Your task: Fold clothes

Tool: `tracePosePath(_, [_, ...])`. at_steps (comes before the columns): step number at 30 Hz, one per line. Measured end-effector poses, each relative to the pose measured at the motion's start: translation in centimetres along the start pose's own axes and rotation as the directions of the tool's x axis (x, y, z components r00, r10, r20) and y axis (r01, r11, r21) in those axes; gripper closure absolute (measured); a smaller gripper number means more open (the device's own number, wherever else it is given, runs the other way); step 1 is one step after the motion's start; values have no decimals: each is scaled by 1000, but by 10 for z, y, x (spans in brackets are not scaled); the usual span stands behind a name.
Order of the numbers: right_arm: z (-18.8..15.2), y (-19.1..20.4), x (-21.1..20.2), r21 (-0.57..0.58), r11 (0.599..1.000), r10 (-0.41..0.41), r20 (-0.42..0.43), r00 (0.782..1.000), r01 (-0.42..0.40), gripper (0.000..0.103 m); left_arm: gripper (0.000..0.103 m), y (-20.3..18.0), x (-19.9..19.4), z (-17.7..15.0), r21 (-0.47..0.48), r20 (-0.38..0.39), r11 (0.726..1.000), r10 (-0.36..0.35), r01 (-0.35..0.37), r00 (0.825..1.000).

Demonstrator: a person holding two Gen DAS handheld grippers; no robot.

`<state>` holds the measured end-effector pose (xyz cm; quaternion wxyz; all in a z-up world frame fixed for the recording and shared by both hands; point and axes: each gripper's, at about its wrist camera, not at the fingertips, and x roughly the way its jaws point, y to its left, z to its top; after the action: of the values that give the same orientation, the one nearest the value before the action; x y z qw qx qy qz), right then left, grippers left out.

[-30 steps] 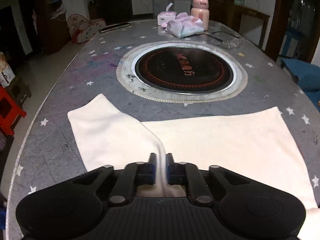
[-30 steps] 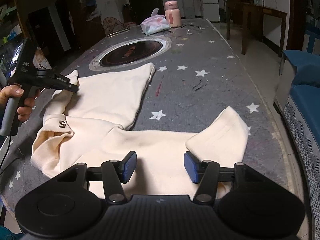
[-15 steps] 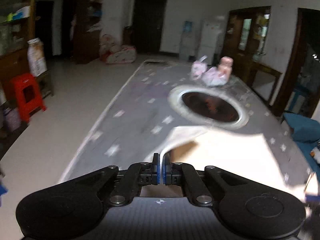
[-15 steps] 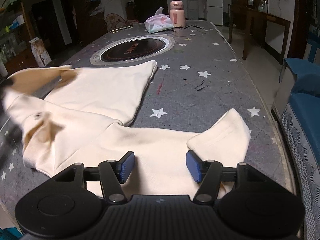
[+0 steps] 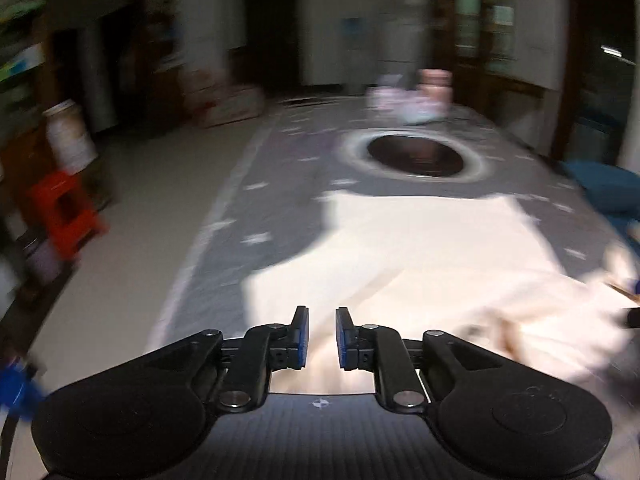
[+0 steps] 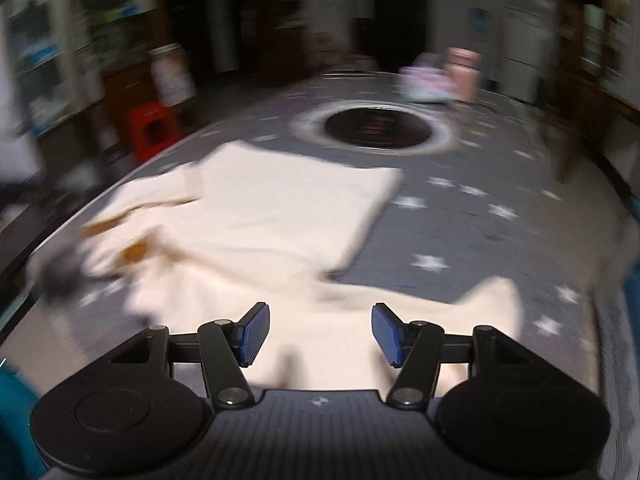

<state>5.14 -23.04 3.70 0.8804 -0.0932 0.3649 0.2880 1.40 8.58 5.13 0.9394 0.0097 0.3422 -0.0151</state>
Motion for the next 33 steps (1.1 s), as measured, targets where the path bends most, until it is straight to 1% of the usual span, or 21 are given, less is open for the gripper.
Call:
tracePosePath(1, [-1, 11, 1, -43, 999, 31, -11, 999, -31, 49, 80, -7, 1, -3, 12, -19, 998, -61, 61, 998])
tracePosePath(2, [-2, 23, 2, -85, 994, 61, -23, 998, -62, 49, 78, -13, 3, -6, 24, -38, 992, -122, 123, 992])
tracePosePath(3, [-3, 33, 5, -121, 989, 79, -38, 996, -83, 50, 78, -21, 6, -10, 37, -68, 986, -161, 164, 985])
tracePosePath(4, [-5, 40, 9, -154, 983, 89, -52, 995, -96, 52, 78, -29, 12, -14, 53, -98, 983, -172, 178, 980])
tracePosePath(6, [-9, 53, 17, -214, 972, 84, -72, 994, -98, 52, 74, -41, 23, -20, 76, -140, 979, -178, 190, 974])
tracePosePath(8, [-10, 60, 22, -255, 962, 78, -77, 994, -95, 53, 60, -48, 30, -22, 63, -160, 976, -197, 209, 967])
tracePosePath(11, [-10, 67, 27, -298, 950, 73, -78, 994, -93, 54, 56, -54, 36, -22, 12, -170, 980, -193, 198, 966])
tracePosePath(13, [-11, 70, 30, -316, 945, 63, -76, 995, -84, 60, 56, -52, 42, -19, -58, -184, 980, -197, 190, 963])
tracePosePath(15, [-13, 71, 33, -329, 942, 45, -76, 996, -68, 64, 57, -49, 42, -14, -130, -196, 976, -196, 173, 961])
tracePosePath(16, [-14, 71, 34, -331, 942, 40, -78, 996, -63, 68, 59, -48, 44, -12, -156, -202, 975, -186, 156, 962])
tracePosePath(18, [-17, 72, 35, -339, 939, 30, -81, 996, -56, 70, 59, -48, 42, -11, -179, -205, 975, -164, 127, 965])
tracePosePath(19, [-19, 72, 35, -345, 937, 25, -80, 996, -51, 72, 59, -51, 37, -10, -165, -192, 978, -161, 129, 968])
tracePosePath(21, [-21, 72, 35, -354, 934, 17, -78, 997, -44, 72, 59, -59, 29, -9, -91, -156, 989, -128, 114, 979])
tracePosePath(23, [-22, 70, 35, -354, 934, 13, -78, 997, -40, 79, 59, -66, 24, -9, -19, -122, 995, -99, 97, 988])
tracePosePath(26, [-21, 67, 36, -346, 937, 15, -76, 997, -41, 86, 59, -72, 27, -9, 45, -95, 996, -68, 72, 993])
tracePosePath(27, [-21, 67, 36, -344, 938, 16, -74, 997, -40, 90, 59, -75, 30, -11, 72, -92, 995, -55, 61, 994])
tracePosePath(28, [-21, 67, 36, -343, 939, 16, -72, 997, -39, 91, 64, -75, 31, -12, 87, -95, 994, -54, 63, 994])
tracePosePath(29, [-21, 66, 36, -341, 939, 16, -70, 997, -39, 93, 76, -74, 31, -12, 96, -98, 992, -70, 80, 993])
tracePosePath(31, [-19, 63, 33, -333, 942, 21, -61, 998, -40, 97, 87, -71, 29, -12, 115, -104, 987, -102, 114, 989])
tracePosePath(32, [-18, 61, 30, -329, 943, 25, -57, 998, -43, 97, 91, -69, 29, -11, 123, -108, 984, -118, 131, 987])
tracePosePath(33, [-17, 59, 27, -325, 945, 30, -54, 998, -45, 98, 91, -67, 28, -11, 132, -111, 980, -133, 148, 985])
